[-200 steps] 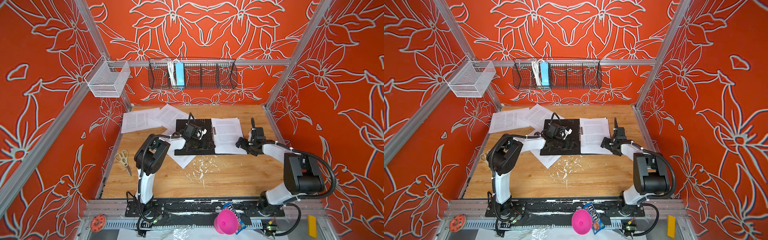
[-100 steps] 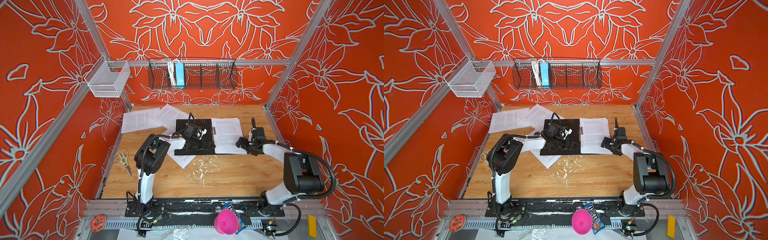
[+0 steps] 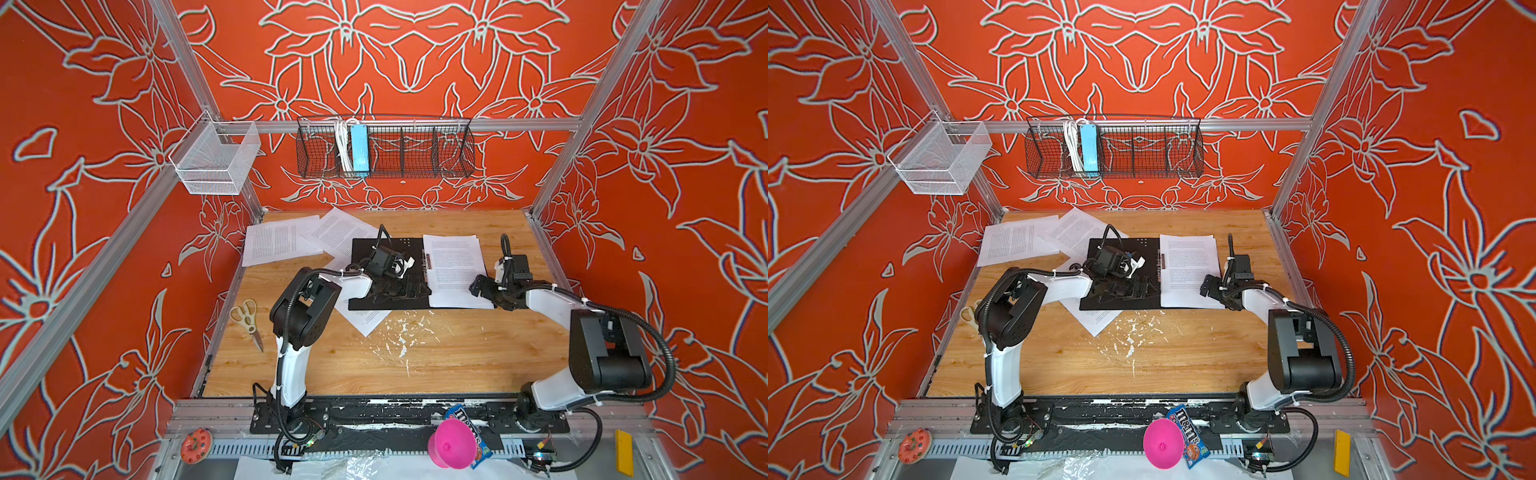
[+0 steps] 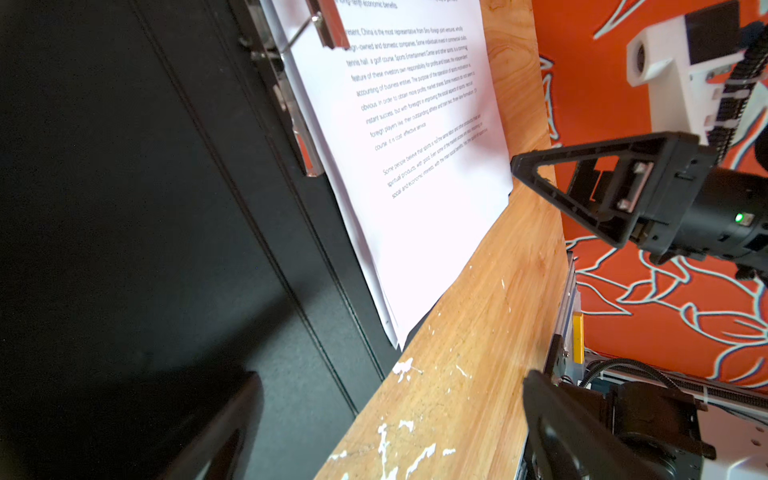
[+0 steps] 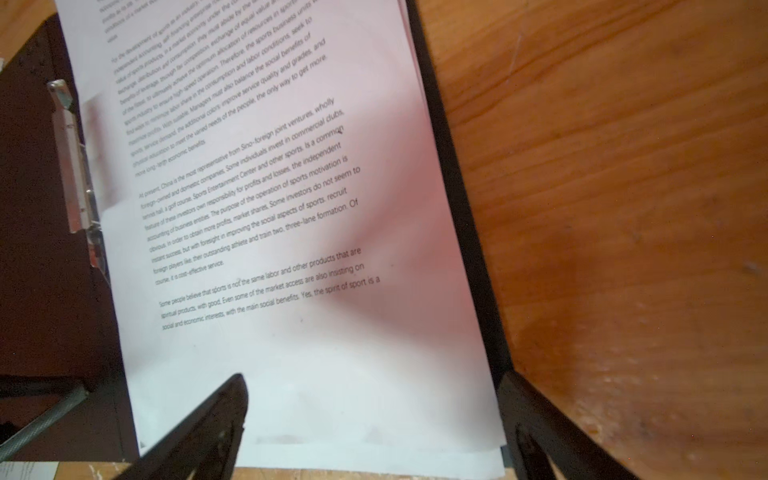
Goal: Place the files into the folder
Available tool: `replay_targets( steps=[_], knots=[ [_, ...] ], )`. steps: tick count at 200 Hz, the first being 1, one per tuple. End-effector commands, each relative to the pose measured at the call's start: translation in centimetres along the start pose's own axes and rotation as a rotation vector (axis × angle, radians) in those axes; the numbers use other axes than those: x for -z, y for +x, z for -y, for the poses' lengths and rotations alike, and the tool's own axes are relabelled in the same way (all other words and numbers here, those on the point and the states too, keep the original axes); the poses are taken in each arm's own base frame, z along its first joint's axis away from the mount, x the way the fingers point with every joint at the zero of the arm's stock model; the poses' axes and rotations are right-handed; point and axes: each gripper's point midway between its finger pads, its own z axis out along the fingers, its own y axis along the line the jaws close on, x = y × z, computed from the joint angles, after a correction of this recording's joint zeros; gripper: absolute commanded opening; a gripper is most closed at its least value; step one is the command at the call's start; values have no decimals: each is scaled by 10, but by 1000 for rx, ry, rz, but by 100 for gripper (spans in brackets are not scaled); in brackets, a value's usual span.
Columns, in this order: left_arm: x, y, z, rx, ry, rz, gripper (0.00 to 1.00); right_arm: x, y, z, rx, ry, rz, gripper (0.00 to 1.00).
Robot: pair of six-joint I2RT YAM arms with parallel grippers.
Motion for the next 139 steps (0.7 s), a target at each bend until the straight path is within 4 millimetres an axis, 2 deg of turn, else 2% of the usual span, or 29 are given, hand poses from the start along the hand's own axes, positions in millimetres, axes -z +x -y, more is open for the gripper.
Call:
replay_targets(
  steps=[1, 48, 96, 118, 139],
  knots=[
    [-12, 21, -19, 49, -50, -65, 98, 4, 8, 5, 24, 26, -21, 95],
    [-12, 21, -19, 49, -51, -66, 98, 1, 11, 3, 13, 10, -38, 95],
    [-11, 21, -16, 45, -39, -67, 98, 3, 8, -9, -10, -50, -38, 96],
    [-2, 11, 1, 21, -13, -50, 98, 12, -1, -9, -26, -46, 5, 96],
    [19, -7, 35, -30, 35, 2, 98, 25, -12, -15, -32, -67, 78, 98]
  ],
)
